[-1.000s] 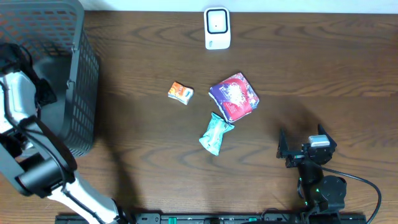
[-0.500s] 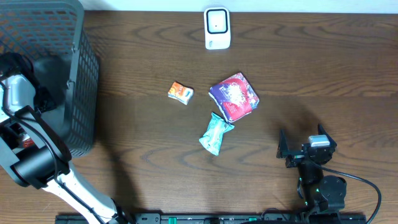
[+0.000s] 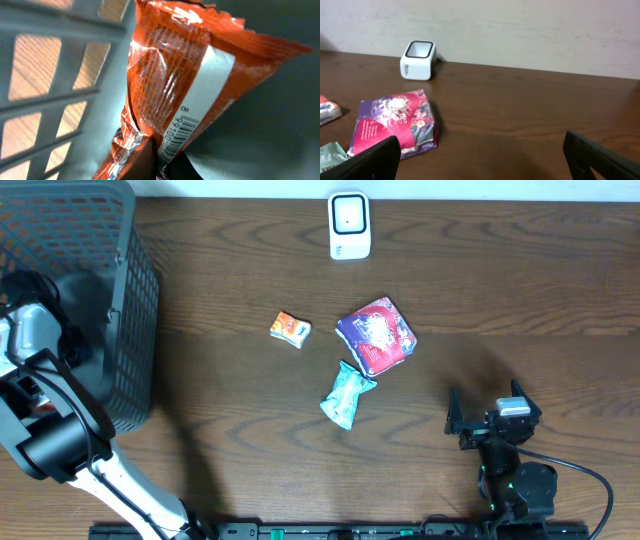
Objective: Scan the item barcode
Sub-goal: 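Reach the left gripper into the grey basket toward the red bar, then grasp the red-orange snack bar with the left gripper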
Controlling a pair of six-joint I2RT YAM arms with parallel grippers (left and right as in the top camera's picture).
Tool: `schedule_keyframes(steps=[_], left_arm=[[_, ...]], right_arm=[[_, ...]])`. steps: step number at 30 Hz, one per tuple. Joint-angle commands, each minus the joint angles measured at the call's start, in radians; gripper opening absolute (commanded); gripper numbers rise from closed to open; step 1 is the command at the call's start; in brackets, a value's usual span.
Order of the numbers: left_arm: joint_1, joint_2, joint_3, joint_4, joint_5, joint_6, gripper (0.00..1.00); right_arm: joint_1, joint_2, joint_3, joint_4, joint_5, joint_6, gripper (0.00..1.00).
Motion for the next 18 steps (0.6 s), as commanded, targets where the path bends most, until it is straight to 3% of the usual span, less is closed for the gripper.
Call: schedule_keyframes(steps=[1,8,14,18], left_arm=[[-0.003,0.000,-0.032,-0.053,0.018,-0.002,0.07],[-0.067,-0.172,-0.031,-0.067,0.018,-0.002,0.07],[-0.190,-0.410,-0.031,0.014,0.020,-0.018,0.07],[-0.296,-0.556,-0.031,0.093,0.114,-0.021,0.07]], right_arm=[[-0.006,0.000,-0.002,-0.004,0.001,-0.008,0.99],[-0.006,0.000,-0.002,-0.004,0.001,-0.008,0.99],[-0.006,0.000,-0.002,-0.004,0.001,-0.008,0.99],[-0.006,0.000,-0.002,-0.004,0.001,-0.008,0.99]])
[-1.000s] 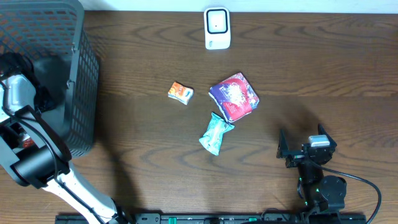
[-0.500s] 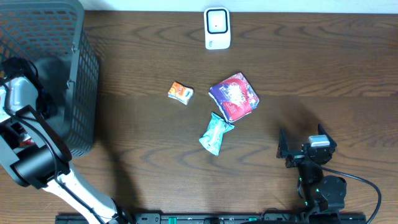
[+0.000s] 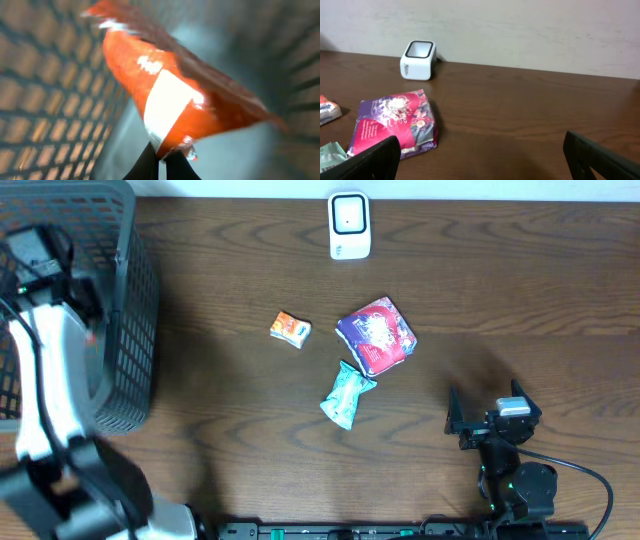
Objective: Scan the item barcode
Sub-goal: 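Grasp the red-orange snack bar with the left gripper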
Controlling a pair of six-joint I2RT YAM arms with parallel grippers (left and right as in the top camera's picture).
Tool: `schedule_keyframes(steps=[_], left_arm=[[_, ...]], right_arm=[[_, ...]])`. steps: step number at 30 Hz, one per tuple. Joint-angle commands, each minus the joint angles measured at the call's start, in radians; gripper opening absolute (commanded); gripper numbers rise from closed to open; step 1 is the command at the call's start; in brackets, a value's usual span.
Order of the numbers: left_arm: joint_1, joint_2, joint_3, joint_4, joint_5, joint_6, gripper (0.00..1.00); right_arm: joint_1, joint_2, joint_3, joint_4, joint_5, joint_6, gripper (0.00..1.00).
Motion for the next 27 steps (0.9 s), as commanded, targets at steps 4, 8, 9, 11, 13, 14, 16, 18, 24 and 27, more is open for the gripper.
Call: schedule_keyframes(steps=[4,8,9,11,13,14,16,18,24,27], left_arm=[[-0.180,-0.217,0.013,0.135,0.158,-0.051,0.07],[-0.286,-0.330,0.014,0.237,0.158,-0.120,0.07],[-0.306,-0.351,0.013,0.248,0.158,-0.131,0.07],[-0.351,-0.396,0.013,0.257,0.158,-0.163,0.07],[-0.395,-0.432,0.013,0.244,0.158,-0.205,0.07],[-0.419,-0.447,0.013,0.229,0.158,-0.222,0.07],[-0.458,-0.466,0.013,0.196,0.158,-0.227,0.07],[-0.483,-0.470,0.013,0.175,0.154,-0.225,0.07],[-0.438,-0.419,0.013,0.187,-0.029,-0.147,0.26],[-0.373,-0.379,0.013,0.181,-0.080,-0.147,0.53]], right_arm=[[-0.006,0.000,-0.002,-0.004,0.001,-0.008,0.99],[-0.006,0.000,-0.002,-0.004,0.001,-0.008,0.99],[-0.006,0.000,-0.002,-0.004,0.001,-0.008,0.99],[-0.006,0.000,-0.002,-0.004,0.001,-0.008,0.99],[-0.006,0.000,-0.002,-0.004,0.001,-0.008,0.99],[-0.006,0.000,-0.002,-0.004,0.001,-0.008,0.99],[-0.006,0.000,-0.002,-0.004,0.001,-0.008,0.99],[-0.006,0.000,-0.002,-0.004,0.001,-0.008,0.99],[-0.006,0.000,-0.002,-0.004,0.001,-0.008,0.99],[-0.006,0.000,-0.002,-0.004,0.001,-0.008,0.99]])
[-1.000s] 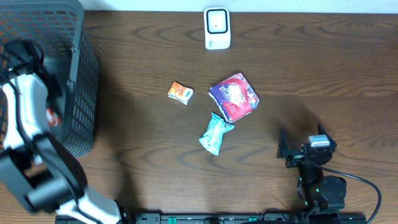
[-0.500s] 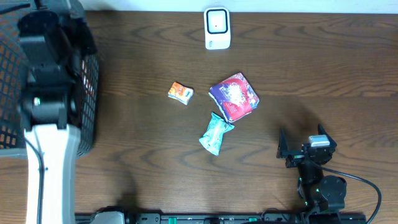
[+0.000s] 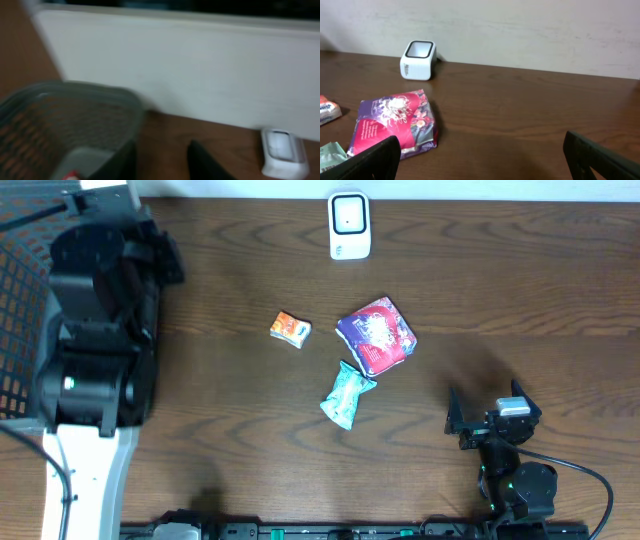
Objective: Scan the item barcode
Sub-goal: 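Grasp the red-orange snack bar with the left gripper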
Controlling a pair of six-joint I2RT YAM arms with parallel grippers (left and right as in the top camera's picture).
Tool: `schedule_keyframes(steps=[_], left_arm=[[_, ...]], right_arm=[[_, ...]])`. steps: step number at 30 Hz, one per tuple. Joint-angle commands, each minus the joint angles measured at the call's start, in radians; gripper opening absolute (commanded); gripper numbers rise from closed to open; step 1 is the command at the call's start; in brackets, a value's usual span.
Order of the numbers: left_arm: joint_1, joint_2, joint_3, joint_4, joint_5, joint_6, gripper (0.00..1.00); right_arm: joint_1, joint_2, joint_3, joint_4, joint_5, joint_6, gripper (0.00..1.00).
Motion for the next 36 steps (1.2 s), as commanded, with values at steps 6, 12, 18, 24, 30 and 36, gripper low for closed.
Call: schedule_keyframes(steps=[6,12,18,24,30,36], left_arm=[[0.255,0.159,0.010,-0.053,-0.113,-0.128,0.84],[0.462,0.276,0.010,-0.055,0.241,-0.292,0.91],[0.557,0.415,0.010,-0.070,0.450,-0.291,0.91],[0.560,0.579,0.010,-0.067,0.389,-0.291,0.95],[0.560,0.731,0.010,-0.006,0.383,-0.291,0.98],[0.559,0.833,0.010,0.051,0.379,-0.291,0.98]], right_arm=[[-0.006,0.000,-0.002,-0.004,0.001,-0.008,0.99],[-0.006,0.000,-0.002,-0.004,0.001,-0.008,0.99],[-0.006,0.000,-0.002,-0.004,0.001,-0.008,0.99],[-0.006,0.000,-0.002,-0.004,0.001,-0.008,0.99],[-0.006,0.000,-0.002,-0.004,0.001,-0.008,0.99],[-0.006,0.000,-0.002,-0.004,0.001,-0.008,0.99]])
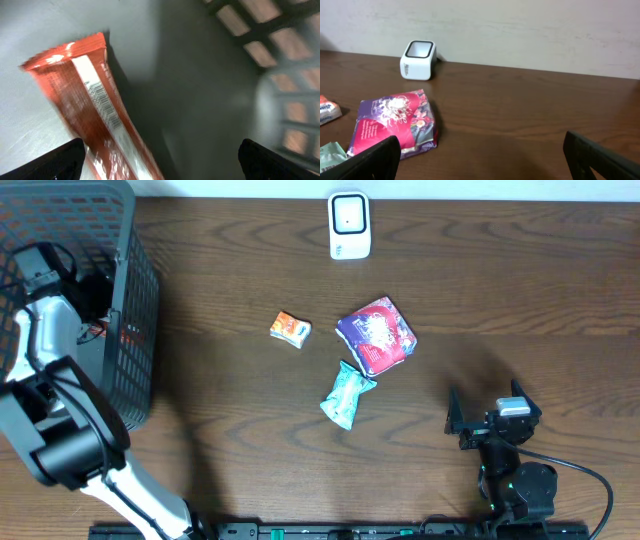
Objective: Scan the item barcode
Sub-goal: 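Grasp the red-orange snack bar with the left gripper, then lift the held red bar up out of the basket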
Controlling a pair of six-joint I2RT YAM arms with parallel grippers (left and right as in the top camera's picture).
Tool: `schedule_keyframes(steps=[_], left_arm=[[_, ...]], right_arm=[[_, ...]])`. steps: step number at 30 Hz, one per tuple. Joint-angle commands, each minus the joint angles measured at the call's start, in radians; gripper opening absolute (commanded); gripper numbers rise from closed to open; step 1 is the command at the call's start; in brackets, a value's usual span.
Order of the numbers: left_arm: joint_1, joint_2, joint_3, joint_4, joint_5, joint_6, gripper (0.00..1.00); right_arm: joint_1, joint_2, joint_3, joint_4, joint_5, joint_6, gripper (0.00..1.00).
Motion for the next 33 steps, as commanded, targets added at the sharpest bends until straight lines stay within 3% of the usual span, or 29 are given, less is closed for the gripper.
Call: schedule_keyframes(steps=[1,9,19,23,25,26,33], left_arm=[[0.001,0.059,0.010,0.031,-0.014,-0.002,0.98],[0.001,0.138,0.010,0.037,-0.067,-0.001,0.97],[0.001,0.138,0.010,-0.042,-0.067,-0.001,0.64],[0.001,0.127,0.010,-0.105,-0.067,-0.001,0.37],[0.001,0.126,0.010,-0.149,-0.067,-0.001,0.13],[0.001,0.126,0.010,-0.171,-0.079,-0.002,0.08],[0.001,0.114,0.011,-0.288,-0.280,-0.001,0.08]], right_arm=[[-0.006,0.000,-0.002,-0.004,0.001,-0.008,0.99],[-0.006,0.000,-0.002,-0.004,0.001,-0.008,0.99],[-0.006,0.000,-0.002,-0.004,0.001,-0.008,0.99],[-0.006,0.000,-0.002,-0.004,0.001,-0.008,0.99],[-0.006,0.000,-0.002,-0.004,0.001,-0.008,0.99],[-0.006,0.000,-0.002,-0.004,0.001,-0.008,0.99],[-0.006,0.000,-0.002,-0.004,0.001,-0.008,0.99]])
